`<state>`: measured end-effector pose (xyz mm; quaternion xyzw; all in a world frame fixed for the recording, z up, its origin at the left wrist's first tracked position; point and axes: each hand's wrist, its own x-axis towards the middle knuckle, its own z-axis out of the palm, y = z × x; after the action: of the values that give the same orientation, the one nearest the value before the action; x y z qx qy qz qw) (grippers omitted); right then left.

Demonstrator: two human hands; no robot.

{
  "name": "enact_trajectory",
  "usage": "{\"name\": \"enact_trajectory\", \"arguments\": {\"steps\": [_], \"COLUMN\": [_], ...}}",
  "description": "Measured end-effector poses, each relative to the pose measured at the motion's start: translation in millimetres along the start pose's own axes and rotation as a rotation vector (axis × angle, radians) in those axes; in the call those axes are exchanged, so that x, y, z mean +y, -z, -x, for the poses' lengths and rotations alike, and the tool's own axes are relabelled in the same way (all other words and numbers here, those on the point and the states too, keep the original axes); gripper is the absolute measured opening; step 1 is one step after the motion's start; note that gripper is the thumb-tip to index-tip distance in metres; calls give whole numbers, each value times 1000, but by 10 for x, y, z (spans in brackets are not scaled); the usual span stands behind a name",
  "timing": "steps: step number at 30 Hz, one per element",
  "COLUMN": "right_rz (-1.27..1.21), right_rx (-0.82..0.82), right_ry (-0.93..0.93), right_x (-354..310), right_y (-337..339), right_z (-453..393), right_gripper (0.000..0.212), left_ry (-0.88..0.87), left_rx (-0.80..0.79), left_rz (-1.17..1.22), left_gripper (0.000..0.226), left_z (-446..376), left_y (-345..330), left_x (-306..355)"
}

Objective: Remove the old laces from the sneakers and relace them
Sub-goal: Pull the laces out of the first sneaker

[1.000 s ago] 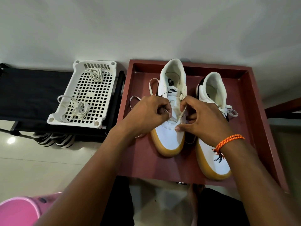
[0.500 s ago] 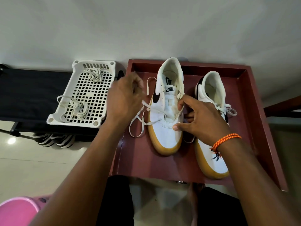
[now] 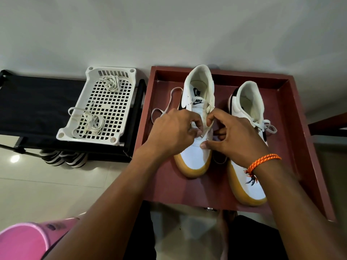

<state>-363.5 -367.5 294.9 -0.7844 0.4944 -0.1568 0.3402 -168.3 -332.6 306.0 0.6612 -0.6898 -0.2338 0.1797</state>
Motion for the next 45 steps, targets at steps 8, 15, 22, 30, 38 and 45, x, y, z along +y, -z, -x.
{"name": "enact_trajectory", "arguments": {"steps": [8,15,22,30,38,45], "right_rz": [14,-22,54,131,-107,-164], "right_rx": [-21,-36,60,364,702,531], "right_ry": [-8,-23,23,105,-11,6], "right_x": [-40,-68,-108,-320,-170,-266], "right_y": [20,39,-207,-461,-125,-28], "right_z": [11,53,-7,-15,-102,-45], "right_gripper": [54,53,22,8,7,20], "left_ry": [9,246,227,220,194,147], "left_rx": [152,413,213,169,163,177], "left_rz": [-9,284,226,159,257,385], "left_gripper": [7,21,15,46,32,18], "left_z": [-16,-88,-90,-79,-82,-99], "left_y": [-2,311,170,96,118,136], "left_x": [-37,-425,-295,-239,-257,-279]}}
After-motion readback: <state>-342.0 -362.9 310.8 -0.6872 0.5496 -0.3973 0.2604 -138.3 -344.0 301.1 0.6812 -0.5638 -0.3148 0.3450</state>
